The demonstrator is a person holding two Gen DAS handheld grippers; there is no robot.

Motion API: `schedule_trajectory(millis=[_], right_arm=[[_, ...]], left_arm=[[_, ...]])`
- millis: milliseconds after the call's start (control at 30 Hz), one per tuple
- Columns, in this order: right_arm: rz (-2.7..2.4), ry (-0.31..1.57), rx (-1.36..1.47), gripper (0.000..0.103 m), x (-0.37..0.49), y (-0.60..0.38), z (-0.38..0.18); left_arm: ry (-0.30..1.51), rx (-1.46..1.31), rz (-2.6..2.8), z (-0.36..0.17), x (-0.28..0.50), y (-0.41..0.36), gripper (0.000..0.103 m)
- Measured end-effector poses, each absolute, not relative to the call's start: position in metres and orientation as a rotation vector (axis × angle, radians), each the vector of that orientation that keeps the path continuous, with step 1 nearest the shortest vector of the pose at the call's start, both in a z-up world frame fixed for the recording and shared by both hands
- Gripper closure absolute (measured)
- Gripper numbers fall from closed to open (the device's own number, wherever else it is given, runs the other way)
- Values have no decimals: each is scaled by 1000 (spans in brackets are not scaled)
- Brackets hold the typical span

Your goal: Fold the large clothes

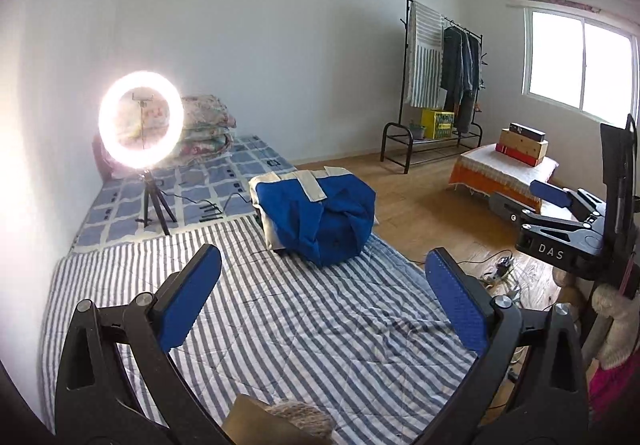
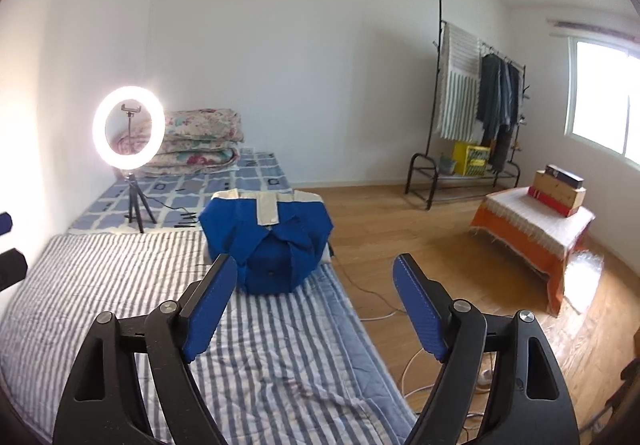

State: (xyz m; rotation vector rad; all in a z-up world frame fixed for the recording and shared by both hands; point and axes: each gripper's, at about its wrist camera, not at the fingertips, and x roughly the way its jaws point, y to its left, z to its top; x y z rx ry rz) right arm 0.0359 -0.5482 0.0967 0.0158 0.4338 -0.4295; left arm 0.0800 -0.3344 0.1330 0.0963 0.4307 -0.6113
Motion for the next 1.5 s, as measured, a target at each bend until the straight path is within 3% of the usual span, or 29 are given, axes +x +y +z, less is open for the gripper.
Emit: schedule_trajectory(millis=[367, 1500], right_arm=[[-432, 430, -3, 22, 25, -527, 80], [-426, 442, -8, 22, 14, -523, 76]], left_arm=[[457, 138, -599, 114, 68, -333, 0], [414, 155, -581, 121, 56, -330, 0]])
